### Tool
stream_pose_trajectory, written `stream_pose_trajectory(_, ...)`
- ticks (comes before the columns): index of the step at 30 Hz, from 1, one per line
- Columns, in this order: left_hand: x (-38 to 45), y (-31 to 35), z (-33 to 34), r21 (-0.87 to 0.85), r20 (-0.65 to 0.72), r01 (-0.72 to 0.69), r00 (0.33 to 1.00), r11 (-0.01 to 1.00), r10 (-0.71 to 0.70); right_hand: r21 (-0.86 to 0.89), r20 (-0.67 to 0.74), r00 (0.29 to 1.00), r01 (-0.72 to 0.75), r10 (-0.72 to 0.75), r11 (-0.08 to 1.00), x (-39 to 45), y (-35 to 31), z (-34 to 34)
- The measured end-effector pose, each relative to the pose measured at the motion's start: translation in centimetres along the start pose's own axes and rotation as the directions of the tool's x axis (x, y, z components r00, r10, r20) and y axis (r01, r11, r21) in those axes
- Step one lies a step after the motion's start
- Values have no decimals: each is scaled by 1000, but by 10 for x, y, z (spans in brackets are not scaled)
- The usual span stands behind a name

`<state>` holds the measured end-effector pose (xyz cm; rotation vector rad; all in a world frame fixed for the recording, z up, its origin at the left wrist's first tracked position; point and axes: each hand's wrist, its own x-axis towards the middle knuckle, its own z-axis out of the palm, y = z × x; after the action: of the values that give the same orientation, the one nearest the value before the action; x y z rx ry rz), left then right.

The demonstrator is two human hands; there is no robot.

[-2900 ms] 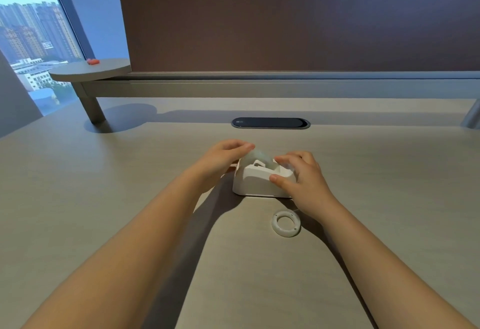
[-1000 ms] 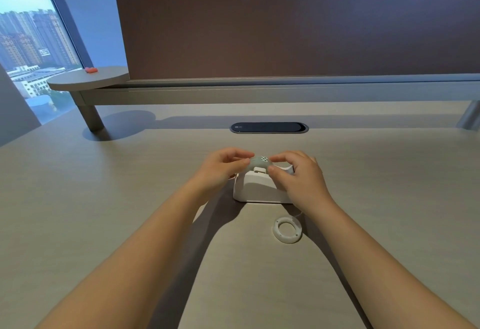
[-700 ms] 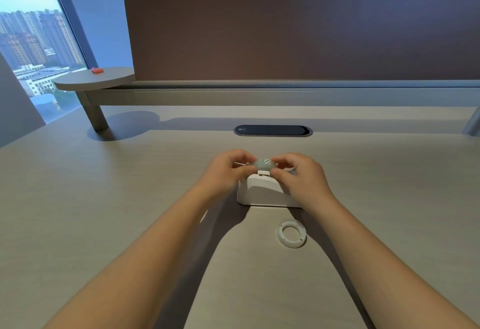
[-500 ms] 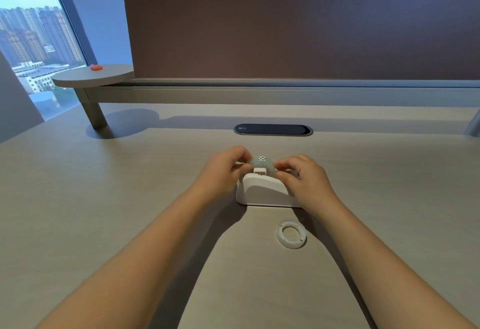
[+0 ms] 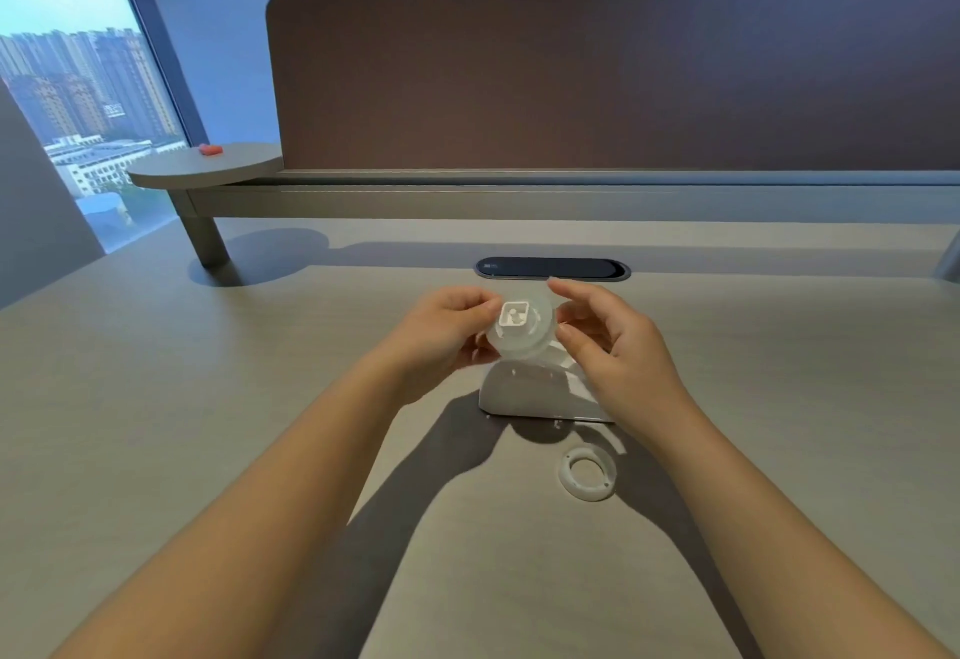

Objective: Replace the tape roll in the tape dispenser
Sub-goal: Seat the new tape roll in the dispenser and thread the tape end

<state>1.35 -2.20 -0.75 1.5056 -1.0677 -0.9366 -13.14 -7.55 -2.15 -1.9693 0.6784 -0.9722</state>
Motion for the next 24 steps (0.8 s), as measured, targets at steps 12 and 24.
stream_pose_trajectory(12, -28, -4, 6, -141, 140, 175, 978, 974, -155, 105, 27, 1000, 3, -6, 994, -21, -7, -10)
stream_pose_trajectory(24, -37, -11, 20, -234, -1, -71, 997, 970, 72, 209, 49, 998, -56, 47, 976, -27, -2, -9)
